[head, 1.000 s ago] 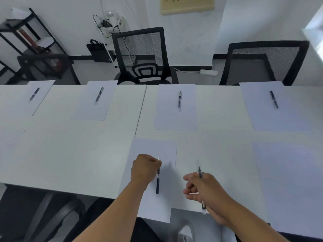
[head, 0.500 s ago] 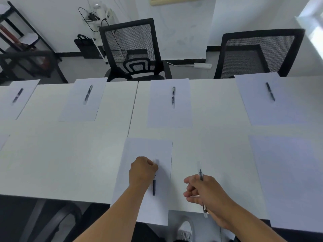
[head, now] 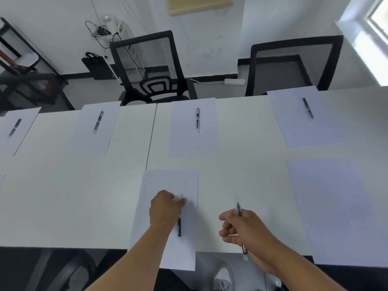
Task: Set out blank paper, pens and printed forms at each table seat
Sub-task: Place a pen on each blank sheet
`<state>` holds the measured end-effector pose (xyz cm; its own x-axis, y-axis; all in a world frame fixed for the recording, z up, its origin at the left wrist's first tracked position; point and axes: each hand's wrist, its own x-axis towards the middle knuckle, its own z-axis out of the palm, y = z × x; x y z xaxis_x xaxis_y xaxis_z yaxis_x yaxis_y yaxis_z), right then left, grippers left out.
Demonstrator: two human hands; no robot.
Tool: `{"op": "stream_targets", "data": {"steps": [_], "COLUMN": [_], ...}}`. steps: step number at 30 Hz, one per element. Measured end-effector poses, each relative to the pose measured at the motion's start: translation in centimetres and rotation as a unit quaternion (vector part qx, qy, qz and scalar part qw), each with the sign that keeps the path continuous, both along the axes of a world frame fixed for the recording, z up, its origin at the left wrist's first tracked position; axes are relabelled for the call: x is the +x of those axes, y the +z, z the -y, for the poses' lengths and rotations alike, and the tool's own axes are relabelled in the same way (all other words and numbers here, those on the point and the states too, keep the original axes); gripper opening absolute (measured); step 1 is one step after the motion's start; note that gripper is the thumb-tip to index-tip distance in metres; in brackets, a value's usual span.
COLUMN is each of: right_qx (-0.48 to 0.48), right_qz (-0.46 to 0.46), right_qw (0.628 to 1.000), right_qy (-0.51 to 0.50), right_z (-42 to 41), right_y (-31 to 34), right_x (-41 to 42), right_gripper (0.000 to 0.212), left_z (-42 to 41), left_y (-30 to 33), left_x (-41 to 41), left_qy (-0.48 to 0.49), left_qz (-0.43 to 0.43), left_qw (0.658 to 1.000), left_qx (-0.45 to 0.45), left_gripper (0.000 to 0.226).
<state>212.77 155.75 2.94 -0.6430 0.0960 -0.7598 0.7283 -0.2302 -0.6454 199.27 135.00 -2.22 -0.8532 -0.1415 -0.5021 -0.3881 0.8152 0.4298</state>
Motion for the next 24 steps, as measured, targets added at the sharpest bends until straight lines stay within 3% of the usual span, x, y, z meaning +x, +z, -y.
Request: {"op": "stream_targets", "data": {"steps": [4,13,17,24], "right_qx": [0.002,0.024,0.027,0.067], "right_qz": [-0.011,-0.048,-0.049,-0.05], "right_qw": [1.0,0.998,0.997,0.992], "right_qy": [-0.009,-0.026,-0.054,-0.099], "right_z": [-1.0,-4.9,-7.6,-13.1], "right_y": [1.0,3.7,4.5,6.2], "right_x": [0.6,3.1,4.5,7.4], "right_gripper": [0.022,0.026,0.03,0.029], "left_z": [-1.6,-10.1,-15.4,-23.3], "left_y": [1.9,7.4,10.5,14.8], "left_x": [0.4,2.6,4.6,8.6], "left_qy": [0.003,-0.058,-0.098,-0.181], "left_qz": [-0.02,-0.056,-0.066,-0.067], "left_qw": [1.0,0.992,0.982,0.959], "left_qx": [0.0,0.098,0.146,0.209], "left_gripper": [0.054,0.03,0.05,0.047]}}
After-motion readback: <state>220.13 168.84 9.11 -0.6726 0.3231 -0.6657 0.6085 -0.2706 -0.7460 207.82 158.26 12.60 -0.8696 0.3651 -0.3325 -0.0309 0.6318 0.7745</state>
